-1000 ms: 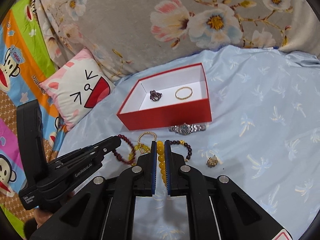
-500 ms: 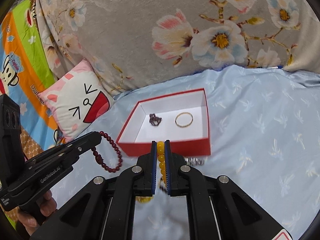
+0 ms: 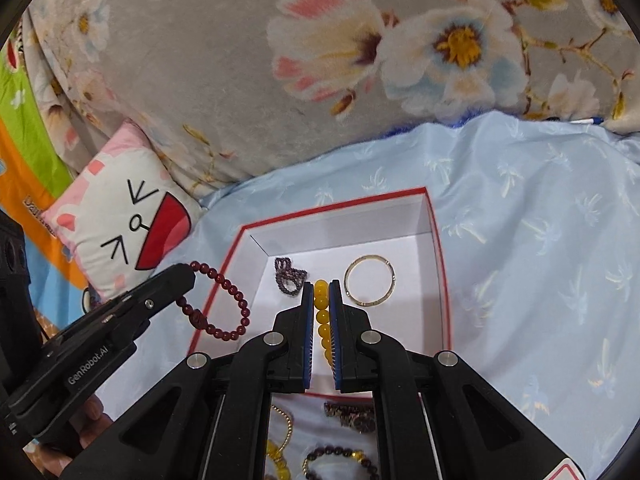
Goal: Organize jewelry
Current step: 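Carry both bracelets into the red box and open both tools, then move the right tool toward the gold charm while the left approaches the yellow bracelet stack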
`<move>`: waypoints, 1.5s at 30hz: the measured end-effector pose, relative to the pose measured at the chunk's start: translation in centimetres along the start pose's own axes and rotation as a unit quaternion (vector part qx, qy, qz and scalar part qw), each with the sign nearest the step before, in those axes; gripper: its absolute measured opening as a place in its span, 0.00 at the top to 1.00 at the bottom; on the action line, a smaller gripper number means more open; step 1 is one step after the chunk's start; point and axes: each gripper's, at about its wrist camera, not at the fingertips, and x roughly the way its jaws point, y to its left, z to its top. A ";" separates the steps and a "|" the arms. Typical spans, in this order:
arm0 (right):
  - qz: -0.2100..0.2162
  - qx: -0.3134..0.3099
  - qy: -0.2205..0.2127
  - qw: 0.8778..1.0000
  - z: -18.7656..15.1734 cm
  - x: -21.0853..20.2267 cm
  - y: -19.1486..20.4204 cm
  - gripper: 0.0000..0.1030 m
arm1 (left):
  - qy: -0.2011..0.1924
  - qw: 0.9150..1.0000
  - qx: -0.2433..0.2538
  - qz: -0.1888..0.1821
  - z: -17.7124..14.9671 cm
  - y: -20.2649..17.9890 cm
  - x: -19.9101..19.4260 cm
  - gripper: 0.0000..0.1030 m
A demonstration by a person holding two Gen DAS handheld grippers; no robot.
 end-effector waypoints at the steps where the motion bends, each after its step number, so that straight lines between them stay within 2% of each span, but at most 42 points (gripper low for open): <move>1: -0.001 0.000 0.006 1.000 -0.2 0.7 0.0 0.93 | 0.003 1.000 0.000 0.003 -0.1 0.1 0.5 0.93; 6: -0.011 -0.010 0.028 0.999 -1.2 3.2 -0.2 0.93 | 0.019 1.000 -0.001 0.009 -0.8 0.8 2.7 0.93; 11: -0.064 -0.039 0.028 0.997 -1.6 4.4 -0.8 0.90 | 0.028 1.000 -0.002 0.014 -1.2 1.4 3.8 0.93; 13: -0.070 -0.032 0.020 0.997 -1.7 4.0 -1.5 0.87 | 0.032 0.999 -0.005 0.015 -1.3 1.7 4.0 0.92; 14: -0.070 -0.024 0.017 0.997 -1.7 3.6 -1.9 0.79 | 0.032 0.999 -0.009 0.014 -1.3 1.8 3.9 0.92; 16: -0.069 -0.012 0.008 0.998 -1.8 2.7 -2.4 0.70 | 0.028 0.999 -0.016 0.007 -1.3 2.1 3.5 0.92; 24: -0.065 0.000 -0.007 0.998 -3.5 -0.8 -2.5 0.70 | 0.022 0.999 -0.021 0.024 -2.3 2.2 1.4 0.90; 29: -0.074 -0.010 -0.008 0.997 -5.5 -2.9 -2.0 0.70 | 0.024 0.999 -0.017 0.033 -4.2 2.1 -0.6 0.89; 35: -0.079 -0.013 -0.001 0.997 -8.7 -5.2 -2.0 0.70 | 0.021 0.998 -0.013 0.056 -7.7 1.8 -2.9 0.75; 45: -0.088 0.000 0.018 0.996 -13.8 -7.9 -2.9 0.70 | 0.053 0.996 -0.034 0.056 -14.0 1.2 -4.6 0.73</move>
